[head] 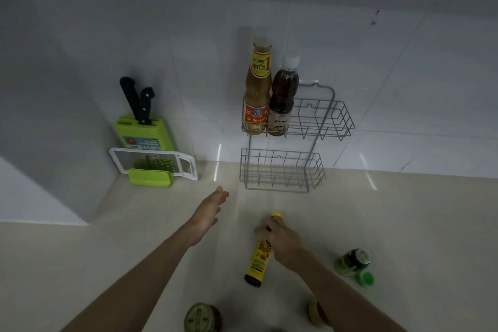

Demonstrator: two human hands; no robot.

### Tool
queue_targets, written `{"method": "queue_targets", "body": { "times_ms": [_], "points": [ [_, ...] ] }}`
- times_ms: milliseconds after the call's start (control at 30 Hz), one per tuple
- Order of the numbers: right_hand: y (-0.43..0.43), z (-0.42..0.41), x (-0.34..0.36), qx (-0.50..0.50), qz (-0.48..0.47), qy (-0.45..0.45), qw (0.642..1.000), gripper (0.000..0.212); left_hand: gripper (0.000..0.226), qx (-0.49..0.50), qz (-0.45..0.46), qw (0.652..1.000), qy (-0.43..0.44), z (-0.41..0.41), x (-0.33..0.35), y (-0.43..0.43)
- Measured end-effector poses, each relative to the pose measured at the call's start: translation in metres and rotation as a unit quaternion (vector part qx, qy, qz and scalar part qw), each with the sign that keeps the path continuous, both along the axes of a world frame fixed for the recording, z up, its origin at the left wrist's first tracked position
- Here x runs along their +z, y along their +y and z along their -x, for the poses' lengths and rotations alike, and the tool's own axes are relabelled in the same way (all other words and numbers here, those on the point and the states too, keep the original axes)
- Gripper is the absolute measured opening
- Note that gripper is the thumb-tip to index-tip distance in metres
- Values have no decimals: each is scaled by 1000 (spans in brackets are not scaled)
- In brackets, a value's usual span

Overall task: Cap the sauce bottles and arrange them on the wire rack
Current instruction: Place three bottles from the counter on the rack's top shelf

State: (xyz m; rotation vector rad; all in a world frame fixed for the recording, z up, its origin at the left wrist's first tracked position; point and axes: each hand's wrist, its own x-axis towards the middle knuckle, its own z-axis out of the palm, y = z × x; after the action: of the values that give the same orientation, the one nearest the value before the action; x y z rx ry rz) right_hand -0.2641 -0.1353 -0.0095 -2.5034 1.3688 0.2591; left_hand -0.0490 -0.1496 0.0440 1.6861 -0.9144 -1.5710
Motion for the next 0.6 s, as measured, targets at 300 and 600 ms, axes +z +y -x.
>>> {"method": "queue_targets", "body": {
  "times_ms": [300,600],
  "points": [
    [-2,-19,-4,-511,-293,-243,771,72,54,5,-12,1000,-5,-4,-6,-4],
    [-24,-13,9,-518,-353,-468,623,30,55,17,-1,1000,-4,-7,15,-7]
  ]
}}
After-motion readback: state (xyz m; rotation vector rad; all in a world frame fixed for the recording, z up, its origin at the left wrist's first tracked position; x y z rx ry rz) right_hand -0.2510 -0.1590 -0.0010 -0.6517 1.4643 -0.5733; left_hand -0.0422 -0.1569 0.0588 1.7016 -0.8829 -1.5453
